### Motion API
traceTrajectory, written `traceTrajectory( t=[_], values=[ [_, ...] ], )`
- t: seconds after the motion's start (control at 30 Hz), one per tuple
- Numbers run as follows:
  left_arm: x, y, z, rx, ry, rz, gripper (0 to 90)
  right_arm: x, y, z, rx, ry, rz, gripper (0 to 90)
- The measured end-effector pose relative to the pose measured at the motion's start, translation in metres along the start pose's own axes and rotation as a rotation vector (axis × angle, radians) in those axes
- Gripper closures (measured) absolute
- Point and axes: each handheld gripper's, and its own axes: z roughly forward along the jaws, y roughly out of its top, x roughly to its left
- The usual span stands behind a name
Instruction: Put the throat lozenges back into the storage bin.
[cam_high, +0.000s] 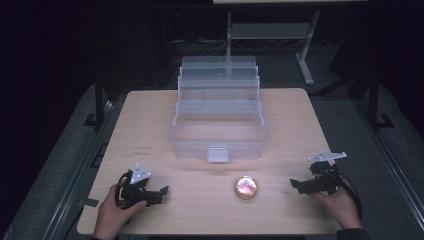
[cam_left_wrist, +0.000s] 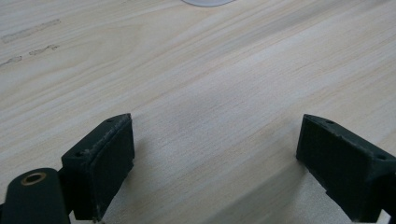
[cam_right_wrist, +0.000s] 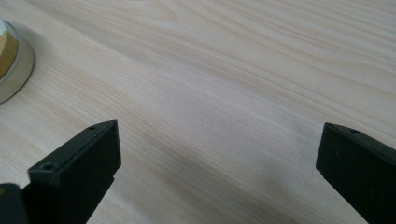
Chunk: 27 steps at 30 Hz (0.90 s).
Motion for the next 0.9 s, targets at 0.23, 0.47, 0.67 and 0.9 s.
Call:
traceTrajectory(
  t=[0.23, 0.47, 0.67, 0.9],
  values=[
    [0.0, 0.0, 0.0, 0.0, 0.0, 0.0, 10.4, 0.006, 0.004, -0.003, 0.004, 0.021, -0.02, 0.0],
    [0.0, 0.0, 0.0, 0.0, 0.0, 0.0, 10.4, 0.013, 0.007, -0.004, 0.015, 0.043, -0.048, 0.0],
    [0.0, 0.0, 0.0, 0.0, 0.0, 0.0, 10.5, 0.017, 0.01, -0.004, 0.022, 0.054, -0.07, 0.0],
    [0.0, 0.0, 0.0, 0.001, 0.0, 0.001, 10.4, 0.023, 0.013, -0.004, 0.032, 0.07, -0.088, 0.0]
  ],
)
